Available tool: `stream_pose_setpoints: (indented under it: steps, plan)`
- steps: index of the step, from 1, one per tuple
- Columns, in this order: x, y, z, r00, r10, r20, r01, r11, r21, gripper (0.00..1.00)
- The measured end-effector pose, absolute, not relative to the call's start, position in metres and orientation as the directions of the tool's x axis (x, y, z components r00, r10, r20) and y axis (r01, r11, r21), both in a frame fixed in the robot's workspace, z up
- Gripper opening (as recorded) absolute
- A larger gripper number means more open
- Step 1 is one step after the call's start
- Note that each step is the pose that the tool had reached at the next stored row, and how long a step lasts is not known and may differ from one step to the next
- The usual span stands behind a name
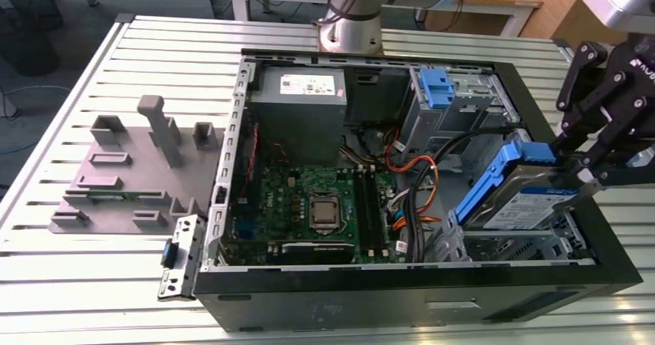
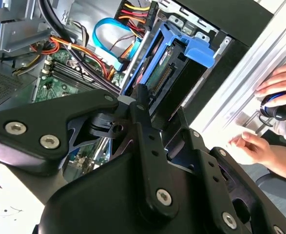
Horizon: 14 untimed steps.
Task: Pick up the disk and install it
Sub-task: 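Insert the disk into the insertion slot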
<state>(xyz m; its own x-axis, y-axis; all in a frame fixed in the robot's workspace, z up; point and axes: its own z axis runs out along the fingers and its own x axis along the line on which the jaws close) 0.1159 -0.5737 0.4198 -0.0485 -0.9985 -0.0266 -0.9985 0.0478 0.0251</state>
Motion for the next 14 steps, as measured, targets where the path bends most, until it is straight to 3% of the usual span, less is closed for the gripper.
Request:
stream_pose_setpoints:
  steps: [14]
  plan:
    - [0.116, -0.574, 0.394, -0.049, -0.998, -0.026, -0.999, 0.048, 0.025, 0.35]
